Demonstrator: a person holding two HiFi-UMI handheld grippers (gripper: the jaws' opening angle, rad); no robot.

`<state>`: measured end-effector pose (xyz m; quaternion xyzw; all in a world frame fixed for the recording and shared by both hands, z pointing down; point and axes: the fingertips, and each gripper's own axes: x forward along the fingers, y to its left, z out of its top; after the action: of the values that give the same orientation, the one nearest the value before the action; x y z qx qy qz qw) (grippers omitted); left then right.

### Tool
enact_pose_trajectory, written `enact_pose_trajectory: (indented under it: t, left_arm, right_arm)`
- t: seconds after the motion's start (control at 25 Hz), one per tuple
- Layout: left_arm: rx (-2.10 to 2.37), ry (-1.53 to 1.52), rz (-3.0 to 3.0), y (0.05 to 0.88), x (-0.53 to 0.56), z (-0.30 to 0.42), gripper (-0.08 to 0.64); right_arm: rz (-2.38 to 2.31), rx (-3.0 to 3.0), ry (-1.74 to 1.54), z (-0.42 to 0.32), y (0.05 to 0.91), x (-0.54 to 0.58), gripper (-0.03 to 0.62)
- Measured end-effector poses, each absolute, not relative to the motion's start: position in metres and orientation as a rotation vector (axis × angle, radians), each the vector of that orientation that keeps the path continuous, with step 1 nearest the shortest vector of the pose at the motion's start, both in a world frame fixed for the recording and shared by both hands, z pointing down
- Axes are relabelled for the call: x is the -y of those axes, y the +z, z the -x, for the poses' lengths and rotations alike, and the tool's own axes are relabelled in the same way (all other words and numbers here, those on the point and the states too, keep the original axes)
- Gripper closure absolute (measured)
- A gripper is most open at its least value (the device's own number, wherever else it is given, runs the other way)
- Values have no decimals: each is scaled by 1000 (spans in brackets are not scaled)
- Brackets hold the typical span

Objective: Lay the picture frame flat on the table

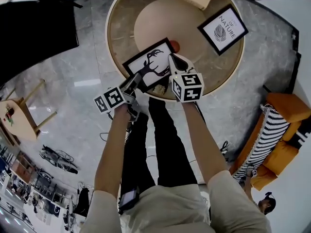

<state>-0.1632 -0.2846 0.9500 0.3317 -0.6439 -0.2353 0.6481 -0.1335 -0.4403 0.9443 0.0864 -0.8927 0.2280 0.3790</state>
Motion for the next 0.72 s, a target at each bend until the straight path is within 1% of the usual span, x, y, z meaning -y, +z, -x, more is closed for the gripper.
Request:
enact_pose_trajectory:
  t: [0.16, 0.48, 0.72]
  left_arm:
    - [1458, -520, -757, 952, 275, 161, 425]
    - [1474, -500, -758, 949, 261, 152, 425]
    - [1490, -425, -859, 929, 248, 148, 425]
  right_arm:
    - [-197, 2283, 527, 132, 946, 434, 557]
    - [-245, 2354, 636, 128, 929, 427, 557]
    - [-321, 2356, 624, 100, 908, 408, 557]
